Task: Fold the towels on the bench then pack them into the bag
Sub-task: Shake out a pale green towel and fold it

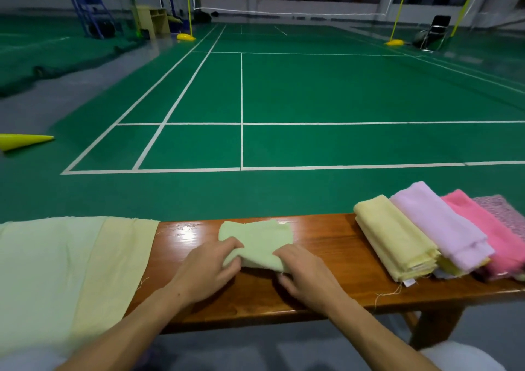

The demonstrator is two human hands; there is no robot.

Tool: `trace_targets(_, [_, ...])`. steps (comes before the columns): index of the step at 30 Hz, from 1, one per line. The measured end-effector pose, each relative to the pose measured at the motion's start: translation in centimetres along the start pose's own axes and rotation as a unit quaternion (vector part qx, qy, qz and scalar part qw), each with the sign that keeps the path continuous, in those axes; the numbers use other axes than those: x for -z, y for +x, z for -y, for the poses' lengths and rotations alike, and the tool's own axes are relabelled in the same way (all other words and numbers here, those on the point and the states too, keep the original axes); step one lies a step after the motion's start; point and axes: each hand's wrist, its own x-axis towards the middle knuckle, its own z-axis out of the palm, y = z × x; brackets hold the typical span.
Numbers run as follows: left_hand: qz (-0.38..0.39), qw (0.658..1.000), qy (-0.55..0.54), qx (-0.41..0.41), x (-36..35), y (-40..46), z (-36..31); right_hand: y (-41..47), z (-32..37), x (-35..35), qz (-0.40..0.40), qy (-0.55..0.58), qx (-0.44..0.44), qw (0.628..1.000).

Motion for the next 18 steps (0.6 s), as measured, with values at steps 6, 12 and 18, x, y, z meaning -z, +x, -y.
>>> trace_targets(6, [-0.069,0.987,-0.139,0.044,0.2,0.1,0.4,0.5,-1.3,1.4,-0.029,0.202,-0.108,0.973])
trace_targets(12, [-0.118,0.966,-0.206,0.1,-0.2,1.1,0.7,1.6,-0.9,1.0,-0.055,0.282,-0.204,0.936])
trace_targets(18, [-0.107,0.991,0.071,0.039,-2.4,1.5,0.4,2.1,-0.8,-0.1,-0.104,0.028,-0.161,0.981])
